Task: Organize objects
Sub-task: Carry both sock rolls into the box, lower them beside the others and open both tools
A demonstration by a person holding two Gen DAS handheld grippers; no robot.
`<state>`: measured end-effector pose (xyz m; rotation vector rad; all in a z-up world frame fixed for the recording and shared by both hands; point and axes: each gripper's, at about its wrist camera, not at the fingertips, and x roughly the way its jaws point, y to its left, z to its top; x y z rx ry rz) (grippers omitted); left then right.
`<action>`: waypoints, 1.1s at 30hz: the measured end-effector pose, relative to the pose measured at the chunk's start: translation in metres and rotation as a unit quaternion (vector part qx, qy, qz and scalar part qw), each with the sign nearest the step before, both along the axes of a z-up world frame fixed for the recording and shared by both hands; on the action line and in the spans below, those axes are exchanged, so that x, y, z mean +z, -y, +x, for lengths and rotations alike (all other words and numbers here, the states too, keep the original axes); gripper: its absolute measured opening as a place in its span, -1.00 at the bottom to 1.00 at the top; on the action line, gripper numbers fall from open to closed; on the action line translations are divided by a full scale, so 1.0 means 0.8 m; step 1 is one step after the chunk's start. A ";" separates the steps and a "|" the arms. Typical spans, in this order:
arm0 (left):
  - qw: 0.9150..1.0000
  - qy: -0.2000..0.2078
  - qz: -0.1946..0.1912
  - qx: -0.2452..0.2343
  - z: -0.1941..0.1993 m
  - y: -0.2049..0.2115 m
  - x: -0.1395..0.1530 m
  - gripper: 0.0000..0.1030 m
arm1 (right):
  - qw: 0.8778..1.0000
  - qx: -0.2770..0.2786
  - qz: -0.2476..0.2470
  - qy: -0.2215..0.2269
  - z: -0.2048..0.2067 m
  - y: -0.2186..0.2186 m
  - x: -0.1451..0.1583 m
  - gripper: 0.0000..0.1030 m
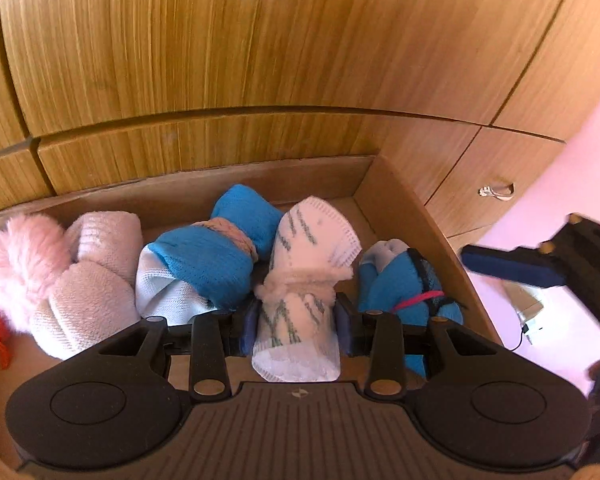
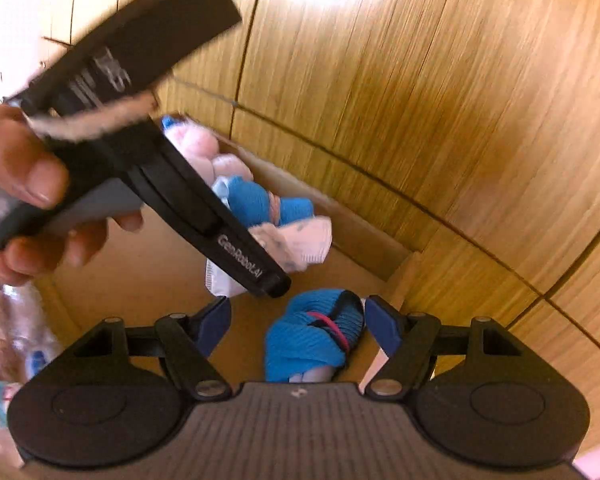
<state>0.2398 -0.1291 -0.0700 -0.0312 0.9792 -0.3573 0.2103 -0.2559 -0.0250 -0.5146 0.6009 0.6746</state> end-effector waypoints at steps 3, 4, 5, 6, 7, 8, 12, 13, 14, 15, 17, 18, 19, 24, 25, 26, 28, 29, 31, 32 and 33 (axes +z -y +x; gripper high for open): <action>1.000 0.017 0.007 -0.005 -0.012 0.000 0.010 -0.01 | 1.000 0.003 0.019 -0.004 -0.016 0.011 0.016 0.39; 1.000 0.021 0.006 -0.008 -0.017 -0.001 0.013 0.04 | 1.000 0.005 0.025 -0.012 -0.019 0.013 0.019 0.40; 1.000 0.023 0.008 -0.008 -0.020 -0.002 0.016 0.11 | 0.999 0.009 0.032 -0.022 -0.022 0.015 0.021 0.40; 1.000 0.023 0.010 -0.007 -0.019 -0.004 0.016 0.16 | 0.999 0.015 0.036 -0.028 -0.026 0.015 0.022 0.40; 1.000 0.021 0.012 -0.007 -0.021 -0.006 0.016 0.20 | 0.998 0.020 0.038 -0.038 -0.028 0.014 0.020 0.40; 1.000 0.017 0.019 -0.007 -0.024 -0.007 0.017 0.20 | 0.998 0.026 0.038 -0.049 -0.030 0.011 0.019 0.40; 1.000 -0.001 0.029 -0.009 -0.032 -0.014 0.017 0.18 | 0.995 0.031 0.026 -0.092 -0.023 0.000 0.000 0.40; 0.999 -0.004 0.034 -0.008 -0.033 -0.015 0.016 0.18 | 0.994 0.032 0.027 -0.102 -0.020 -0.001 -0.004 0.40; 0.999 -0.006 0.041 -0.010 -0.033 -0.014 0.013 0.18 | 0.993 0.028 0.022 -0.111 -0.014 -0.004 -0.010 0.42; 0.999 -0.007 0.046 -0.011 -0.034 -0.014 0.011 0.18 | 0.993 0.025 0.019 -0.118 -0.009 -0.006 -0.014 0.43; 0.999 -0.016 0.041 -0.006 -0.028 -0.015 0.004 0.16 | 0.993 0.022 0.022 -0.117 -0.003 -0.009 -0.017 0.46; 0.999 -0.018 0.035 -0.003 -0.025 -0.014 0.001 0.15 | 0.993 0.019 0.022 -0.114 0.000 -0.011 -0.016 0.47; 0.999 -0.017 0.031 0.001 -0.021 -0.014 -0.001 0.15 | 0.993 0.016 0.023 -0.111 0.004 -0.012 -0.015 0.49; 1.000 -0.018 0.012 0.016 -0.004 -0.007 0.000 0.09 | 0.994 0.010 0.017 -0.106 0.019 -0.019 -0.015 0.51; 1.000 -0.020 0.006 0.019 -0.002 -0.006 0.001 0.09 | 0.994 0.010 0.018 -0.105 0.017 -0.019 -0.013 0.55; 1.000 -0.022 0.002 0.019 -0.001 -0.006 0.002 0.09 | 0.995 0.010 0.019 -0.102 0.015 -0.019 -0.011 0.57; 1.000 -0.017 -0.002 0.021 -0.003 -0.006 0.010 0.09 | 0.996 0.006 0.023 -0.092 0.009 -0.016 -0.004 0.58; 1.000 -0.012 -0.004 0.022 -0.004 -0.009 0.015 0.14 | 0.996 0.003 0.029 -0.090 0.007 -0.015 -0.001 0.61; 1.000 0.000 -0.009 0.023 -0.010 -0.012 0.027 0.25 | 0.996 0.000 0.035 -0.085 0.001 -0.014 0.004 0.61; 1.000 0.006 -0.010 0.023 -0.015 -0.014 0.034 0.33 | 0.996 -0.002 0.036 -0.081 -0.002 -0.015 0.007 0.62; 1.000 0.012 -0.012 0.023 -0.020 -0.017 0.041 0.35 | 0.996 -0.004 0.036 -0.079 -0.005 -0.015 0.009 0.63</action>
